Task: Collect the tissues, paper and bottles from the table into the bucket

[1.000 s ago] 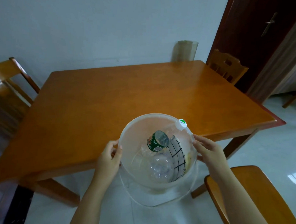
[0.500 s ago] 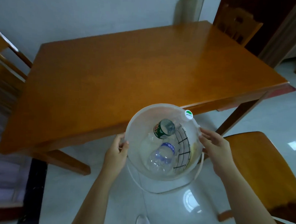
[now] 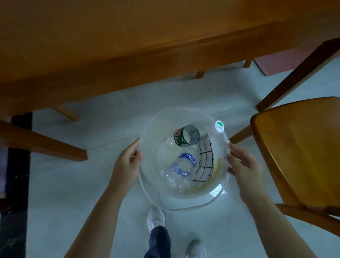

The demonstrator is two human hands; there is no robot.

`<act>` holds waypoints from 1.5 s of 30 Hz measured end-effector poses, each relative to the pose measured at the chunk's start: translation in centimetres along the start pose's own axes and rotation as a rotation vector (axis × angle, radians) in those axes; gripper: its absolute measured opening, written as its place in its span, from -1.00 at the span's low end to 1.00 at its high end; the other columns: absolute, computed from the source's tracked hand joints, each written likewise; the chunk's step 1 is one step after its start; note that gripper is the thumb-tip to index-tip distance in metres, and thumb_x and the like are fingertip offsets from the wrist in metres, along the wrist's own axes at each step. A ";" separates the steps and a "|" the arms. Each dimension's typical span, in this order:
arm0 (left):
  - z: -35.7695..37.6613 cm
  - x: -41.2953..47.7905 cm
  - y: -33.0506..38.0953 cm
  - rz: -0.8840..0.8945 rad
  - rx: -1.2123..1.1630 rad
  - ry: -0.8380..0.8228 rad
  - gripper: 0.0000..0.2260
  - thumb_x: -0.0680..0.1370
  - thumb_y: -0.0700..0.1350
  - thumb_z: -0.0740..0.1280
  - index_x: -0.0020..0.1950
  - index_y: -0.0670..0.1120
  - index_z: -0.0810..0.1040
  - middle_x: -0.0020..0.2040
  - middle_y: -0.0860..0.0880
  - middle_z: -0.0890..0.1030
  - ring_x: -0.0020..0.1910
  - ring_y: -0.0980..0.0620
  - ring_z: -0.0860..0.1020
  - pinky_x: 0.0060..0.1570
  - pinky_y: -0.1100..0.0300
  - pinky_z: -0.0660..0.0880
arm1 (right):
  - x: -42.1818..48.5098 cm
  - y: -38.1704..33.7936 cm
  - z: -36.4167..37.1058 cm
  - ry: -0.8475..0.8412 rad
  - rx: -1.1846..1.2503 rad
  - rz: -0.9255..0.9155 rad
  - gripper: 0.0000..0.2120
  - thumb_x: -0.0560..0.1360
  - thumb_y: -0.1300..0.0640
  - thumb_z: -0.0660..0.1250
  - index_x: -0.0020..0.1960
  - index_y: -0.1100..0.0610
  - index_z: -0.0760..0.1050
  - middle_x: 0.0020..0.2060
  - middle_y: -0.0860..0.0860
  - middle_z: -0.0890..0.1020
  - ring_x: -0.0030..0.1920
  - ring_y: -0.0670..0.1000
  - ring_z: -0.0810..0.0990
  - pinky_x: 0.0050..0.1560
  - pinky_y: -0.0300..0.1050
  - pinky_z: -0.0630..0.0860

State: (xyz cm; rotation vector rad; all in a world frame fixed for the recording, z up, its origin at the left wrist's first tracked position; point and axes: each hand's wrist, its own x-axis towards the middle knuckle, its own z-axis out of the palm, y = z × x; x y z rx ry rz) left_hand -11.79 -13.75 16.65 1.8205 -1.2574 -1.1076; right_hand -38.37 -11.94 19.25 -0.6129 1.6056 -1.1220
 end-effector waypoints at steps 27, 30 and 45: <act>18.2 6.0 -33.8 -0.501 -0.311 -0.013 -0.61 0.47 -0.34 0.29 0.23 0.00 0.48 -0.10 -0.06 0.52 -0.23 0.11 0.48 -0.23 0.19 0.38 | 14.7 38.1 -1.4 0.061 -0.011 0.231 -0.70 0.45 0.43 0.20 0.10 0.17 0.53 -0.09 0.01 0.60 -0.19 -0.02 0.62 -0.27 -0.14 0.53; 18.6 6.1 -35.0 -0.507 -0.318 -0.012 -0.62 0.47 -0.32 0.30 0.22 0.01 0.48 -0.11 -0.04 0.53 -0.21 0.10 0.48 -0.20 0.16 0.39 | 14.9 39.0 -1.4 0.084 0.017 0.253 -0.70 0.44 0.43 0.21 0.09 0.18 0.52 -0.06 0.04 0.58 -0.16 0.01 0.60 -0.26 -0.12 0.53; 16.3 3.4 -31.6 -0.281 -0.115 0.009 -0.68 0.46 -0.19 0.36 0.11 0.17 0.48 0.15 0.00 0.53 0.11 0.09 0.49 -0.10 0.35 0.34 | 12.0 35.3 -1.5 0.128 -0.159 0.259 -0.69 0.44 0.25 0.32 0.14 -0.01 0.49 0.20 0.03 0.50 0.16 0.10 0.48 0.07 0.02 0.43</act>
